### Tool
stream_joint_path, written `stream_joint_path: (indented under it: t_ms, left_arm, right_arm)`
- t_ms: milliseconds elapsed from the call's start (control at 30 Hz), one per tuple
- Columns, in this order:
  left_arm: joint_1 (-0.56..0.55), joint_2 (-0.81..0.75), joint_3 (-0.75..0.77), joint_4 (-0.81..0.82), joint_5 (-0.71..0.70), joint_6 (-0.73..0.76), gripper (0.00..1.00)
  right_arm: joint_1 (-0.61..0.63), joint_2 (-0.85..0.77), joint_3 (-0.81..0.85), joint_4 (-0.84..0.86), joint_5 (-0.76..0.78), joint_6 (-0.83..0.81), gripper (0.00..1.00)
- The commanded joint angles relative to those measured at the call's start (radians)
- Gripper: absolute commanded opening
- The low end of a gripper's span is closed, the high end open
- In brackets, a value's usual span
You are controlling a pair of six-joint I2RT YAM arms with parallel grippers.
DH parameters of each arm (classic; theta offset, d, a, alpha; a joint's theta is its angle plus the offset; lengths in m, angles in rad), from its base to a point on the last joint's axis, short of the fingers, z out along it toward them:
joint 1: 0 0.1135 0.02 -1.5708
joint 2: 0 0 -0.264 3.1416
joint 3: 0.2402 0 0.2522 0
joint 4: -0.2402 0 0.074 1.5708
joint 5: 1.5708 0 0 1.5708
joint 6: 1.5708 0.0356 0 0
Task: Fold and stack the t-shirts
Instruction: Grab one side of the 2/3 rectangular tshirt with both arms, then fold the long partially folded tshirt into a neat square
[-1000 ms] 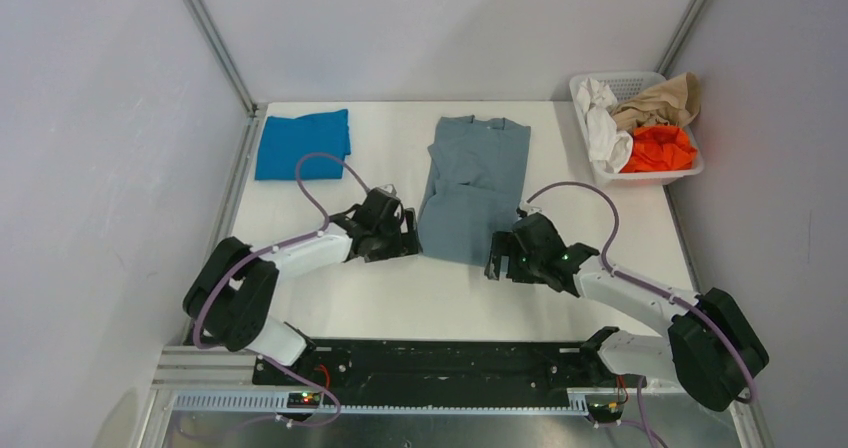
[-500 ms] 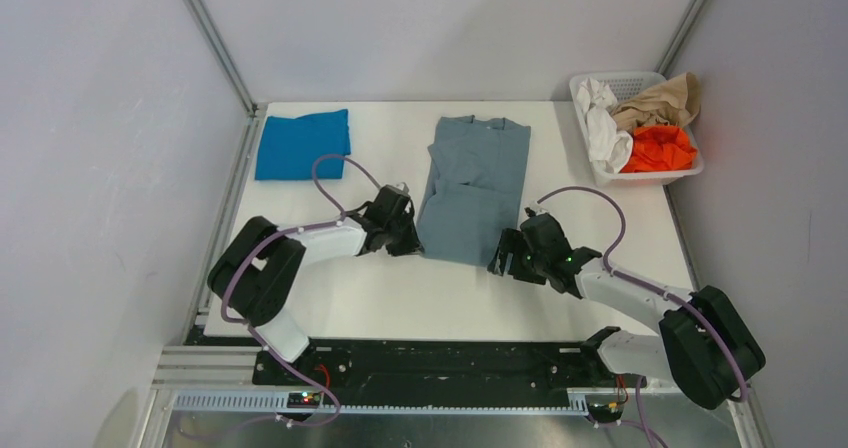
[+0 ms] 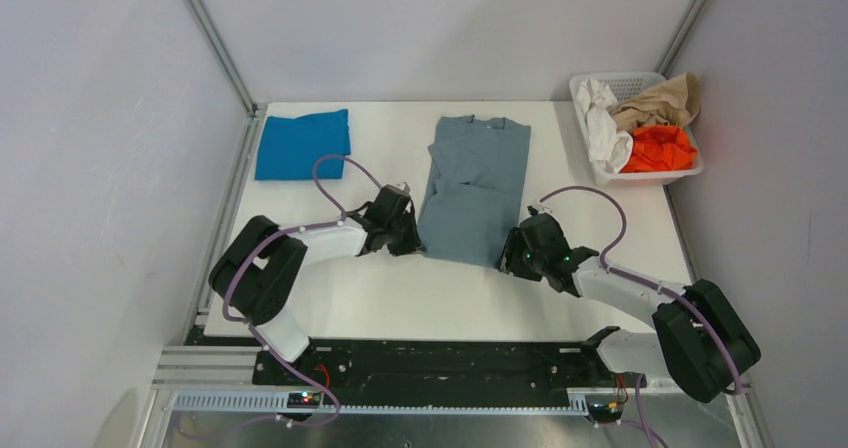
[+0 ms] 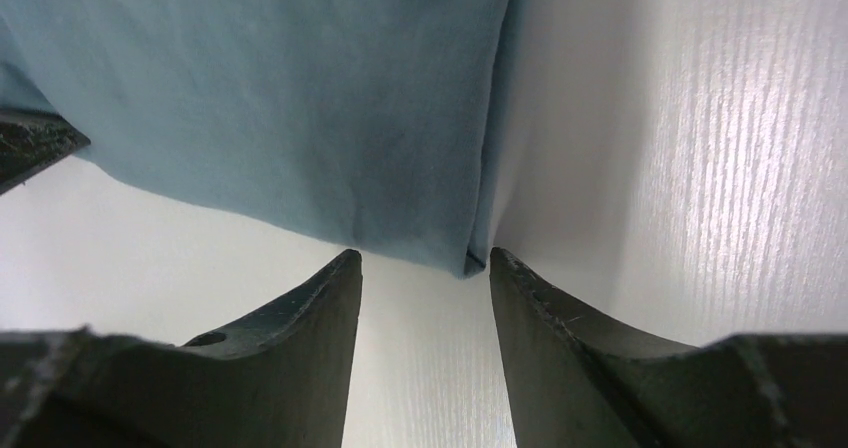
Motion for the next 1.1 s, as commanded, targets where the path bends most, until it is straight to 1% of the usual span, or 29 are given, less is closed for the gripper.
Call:
stream_joint_path:
  t_ms: [0,67,133,167,200,233,267,300,333,367,400,500,533,600,667,700,733,767,800,833,867,900,933,967,1000,1033,1067]
  left_arm:
    - [-0.004,0.0,-0.024,-0.009,-0.022,-0.007,0.0]
    - [-0.004,0.0,-0.025,-0.009,-0.028,-0.007,0.0]
    - [-0.004,0.002,-0.024,-0.009,-0.033,-0.005,0.0]
    - [-0.004,0.003,-0.024,-0.007,-0.034,-0.004,0.0]
    - [-0.005,0.002,-0.025,-0.005,-0.036,-0.004,0.0]
    - [-0.005,-0.001,-0.027,-0.002,-0.04,-0.003,0.0]
    - [-0.004,-0.005,-0.032,0.001,-0.044,-0.004,0.0]
    - [-0.004,-0.013,-0.036,0.003,-0.045,-0.004,0.0]
    - [-0.005,-0.02,-0.046,0.004,-0.052,-0.004,0.0]
    - [-0.005,-0.038,-0.053,0.004,-0.058,-0.007,0.0]
    - [-0.005,-0.048,-0.073,0.004,-0.068,-0.012,0.0]
    - [-0.014,-0.136,-0.136,0.002,-0.09,-0.025,0.0]
    - [-0.024,-0.16,-0.178,0.0,-0.096,-0.038,0.0]
    - [-0.054,-0.259,-0.245,-0.013,-0.155,-0.06,0.0]
    - [-0.095,-0.418,-0.311,-0.06,-0.201,-0.09,0.0]
    - [-0.11,-0.464,-0.334,-0.077,-0.214,-0.104,0.0]
    - [-0.147,-0.553,-0.373,-0.114,-0.236,-0.128,0.0]
    - [-0.167,-0.601,-0.391,-0.135,-0.246,-0.143,0.0]
    - [-0.206,-0.707,-0.418,-0.193,-0.272,-0.176,0.0]
    - [-0.226,-0.749,-0.429,-0.224,-0.285,-0.194,0.0]
    - [-0.259,-0.844,-0.448,-0.28,-0.308,-0.226,0.0]
    - [-0.275,-0.892,-0.466,-0.301,-0.317,-0.24,0.0]
    - [-0.301,-0.989,-0.472,-0.336,-0.314,-0.258,0.0]
    - [-0.311,-1.033,-0.48,-0.353,-0.309,-0.265,0.0]
    - [-0.327,-1.121,-0.48,-0.389,-0.307,-0.276,0.0]
    - [-0.334,-1.163,-0.476,-0.408,-0.311,-0.278,0.0]
    - [-0.345,-1.237,-0.473,-0.44,-0.315,-0.274,0.0]
  right_arm:
    - [-0.011,0.035,-0.012,-0.01,0.069,0.009,0.54]
    - [-0.012,0.044,-0.012,-0.007,0.066,0.006,0.49]
    - [-0.008,0.052,-0.012,-0.003,0.061,0.004,0.42]
    - [-0.007,0.056,-0.011,0.005,0.054,0.002,0.37]
    - [-0.007,0.064,-0.011,0.009,0.044,0.003,0.35]
    - [-0.007,0.07,-0.012,0.015,0.04,0.004,0.29]
    - [-0.006,0.074,-0.012,0.017,0.033,0.006,0.25]
    - [-0.003,0.076,-0.012,0.016,0.029,0.008,0.17]
    - [0.005,0.072,-0.012,0.013,0.026,0.007,0.07]
    - [0.01,0.067,-0.011,0.002,0.021,0.004,0.02]
    - [0.024,0.052,-0.011,-0.005,0.004,0.002,0.0]
    - [0.071,-0.003,-0.011,-0.081,-0.02,-0.014,0.0]
    - [0.095,-0.039,-0.011,-0.105,-0.054,-0.017,0.0]
    - [0.136,-0.101,-0.011,-0.185,-0.093,-0.02,0.0]
    - [0.187,-0.172,-0.01,-0.27,-0.139,-0.015,0.0]
    - [0.23,-0.224,-0.01,-0.316,-0.182,-0.008,0.0]
    - [0.253,-0.247,-0.01,-0.332,-0.211,-0.004,0.0]
    - [0.301,-0.29,-0.01,-0.353,-0.266,0.005,0.0]
    - [0.326,-0.308,-0.009,-0.358,-0.299,0.01,0.0]
    - [0.38,-0.336,-0.009,-0.353,-0.36,0.027,0.0]
    - [0.408,-0.345,-0.008,-0.335,-0.389,0.05,0.0]
    - [0.467,-0.355,-0.005,-0.327,-0.44,0.061,0.0]
    - [0.495,-0.357,0.003,-0.311,-0.456,0.084,0.0]
    - [0.555,-0.357,0.009,-0.304,-0.481,0.094,0.0]
    - [0.584,-0.357,0.021,-0.292,-0.49,0.109,0.0]
    - [0.632,-0.357,0.027,-0.287,-0.5,0.116,0.0]
    - [0.651,-0.357,0.035,-0.271,-0.506,0.13,0.0]
